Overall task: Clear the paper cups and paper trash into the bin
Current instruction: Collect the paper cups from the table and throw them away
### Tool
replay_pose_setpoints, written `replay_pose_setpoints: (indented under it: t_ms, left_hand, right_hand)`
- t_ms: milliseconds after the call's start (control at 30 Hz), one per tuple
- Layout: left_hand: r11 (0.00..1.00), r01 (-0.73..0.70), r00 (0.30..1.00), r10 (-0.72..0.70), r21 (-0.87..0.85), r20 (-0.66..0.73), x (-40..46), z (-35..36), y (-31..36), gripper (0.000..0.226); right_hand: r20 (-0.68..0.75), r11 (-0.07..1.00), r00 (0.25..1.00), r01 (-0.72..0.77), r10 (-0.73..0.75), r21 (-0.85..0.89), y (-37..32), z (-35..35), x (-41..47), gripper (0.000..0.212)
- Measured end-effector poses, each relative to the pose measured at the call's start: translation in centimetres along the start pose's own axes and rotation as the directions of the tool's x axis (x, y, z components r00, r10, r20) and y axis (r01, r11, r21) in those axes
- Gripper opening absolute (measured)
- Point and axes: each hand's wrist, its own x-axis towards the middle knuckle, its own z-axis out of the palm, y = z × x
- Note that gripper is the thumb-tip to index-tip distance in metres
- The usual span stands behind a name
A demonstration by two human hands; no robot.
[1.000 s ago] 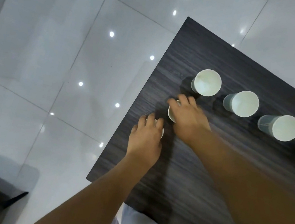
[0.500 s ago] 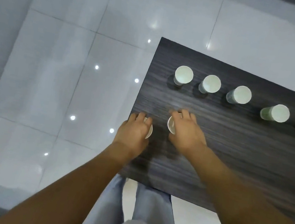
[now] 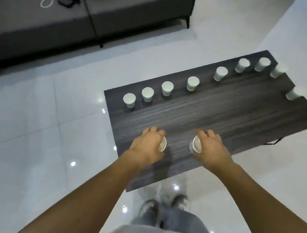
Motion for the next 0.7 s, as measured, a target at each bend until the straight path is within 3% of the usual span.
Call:
replay_pose_setpoints:
  t_ms: [167,333,500,700]
  left_hand:
    - [0.966,-0.198,0.979,0.188,0.165,0.074,0.3,-1.2,11.3,0.051]
    - [0.847,-0.431,0.901,0.384,0.310,0.201,-0.4,2.3,26.3,0.055]
    - [0.684,-0.646,0.763,0.563,0.339,0.319,-2.3,10.7,41.9,0.055]
    - [0.561,-0.770,0.637,0.650,0.304,0.415,-5.6,21.3,58.0,0.057]
  right_hand:
    - [-0.150,0.979,0.970,-0.176,0.191,0.104,8.5,-3.5,-8.2,0.059]
    - [-0.232,0.900,0.884,-0.340,0.405,0.274,19.6,-4.3,-17.3,0.054]
    - [-0.214,0.777,0.774,-0.489,0.596,0.398,32.8,-3.8,-28.3,0.064]
    - [-0.148,0.605,0.620,-0.638,0.770,0.476,47.5,-2.1,-41.6,0.064]
